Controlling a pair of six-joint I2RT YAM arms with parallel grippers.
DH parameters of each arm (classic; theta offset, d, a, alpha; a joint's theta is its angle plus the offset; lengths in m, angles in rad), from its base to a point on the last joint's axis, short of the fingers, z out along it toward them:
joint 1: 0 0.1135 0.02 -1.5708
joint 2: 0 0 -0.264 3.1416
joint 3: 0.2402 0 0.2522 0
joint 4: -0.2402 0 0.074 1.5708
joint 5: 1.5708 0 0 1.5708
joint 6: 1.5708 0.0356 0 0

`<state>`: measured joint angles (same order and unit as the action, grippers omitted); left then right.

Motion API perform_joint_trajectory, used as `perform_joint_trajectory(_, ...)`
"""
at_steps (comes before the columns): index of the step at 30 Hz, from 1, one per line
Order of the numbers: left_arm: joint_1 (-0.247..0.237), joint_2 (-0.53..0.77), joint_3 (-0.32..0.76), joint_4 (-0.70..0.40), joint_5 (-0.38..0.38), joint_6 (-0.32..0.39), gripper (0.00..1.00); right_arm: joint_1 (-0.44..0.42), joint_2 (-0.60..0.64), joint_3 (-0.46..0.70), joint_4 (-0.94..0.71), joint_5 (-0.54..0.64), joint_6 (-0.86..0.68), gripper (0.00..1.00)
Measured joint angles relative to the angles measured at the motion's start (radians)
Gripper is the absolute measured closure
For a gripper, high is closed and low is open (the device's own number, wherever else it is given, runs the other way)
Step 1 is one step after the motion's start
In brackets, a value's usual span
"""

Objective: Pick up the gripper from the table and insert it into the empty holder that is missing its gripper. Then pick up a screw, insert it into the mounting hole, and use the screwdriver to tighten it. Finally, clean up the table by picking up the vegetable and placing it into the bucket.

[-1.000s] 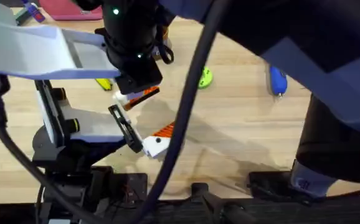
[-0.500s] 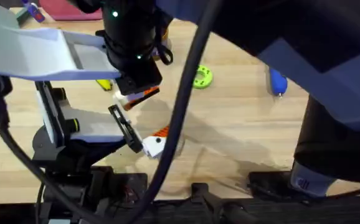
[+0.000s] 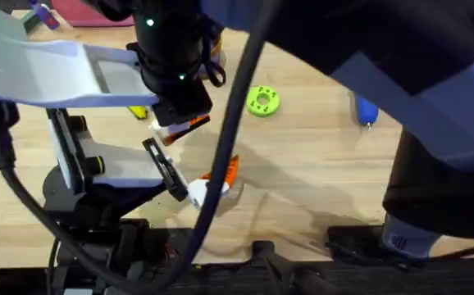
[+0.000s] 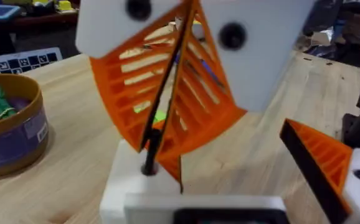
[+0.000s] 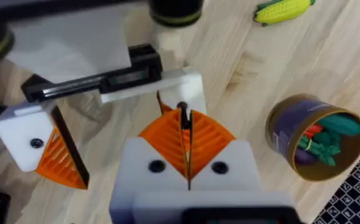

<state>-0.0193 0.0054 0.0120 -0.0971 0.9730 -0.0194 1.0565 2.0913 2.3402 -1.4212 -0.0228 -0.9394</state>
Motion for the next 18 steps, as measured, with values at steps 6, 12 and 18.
perform_joint_trajectory(6, 0.0, 0.0, 0.0, 0.0, 0.0, 0.0, 0.015, 0.001, 0.003, 0.0, 0.0, 0.0, 0.0, 0.996)
perform_joint_trajectory(12, 0.0, 0.0, 0.0, 0.0, 0.0, 0.0, 0.016, 0.005, 0.003, 0.0, 0.0, 0.0, 0.0, 0.996)
perform_joint_trajectory(18, 0.0, 0.0, 0.0, 0.0, 0.0, 0.0, 0.014, 0.01, 0.004, 0.0, 0.007, 0.0, 0.0, 0.996)
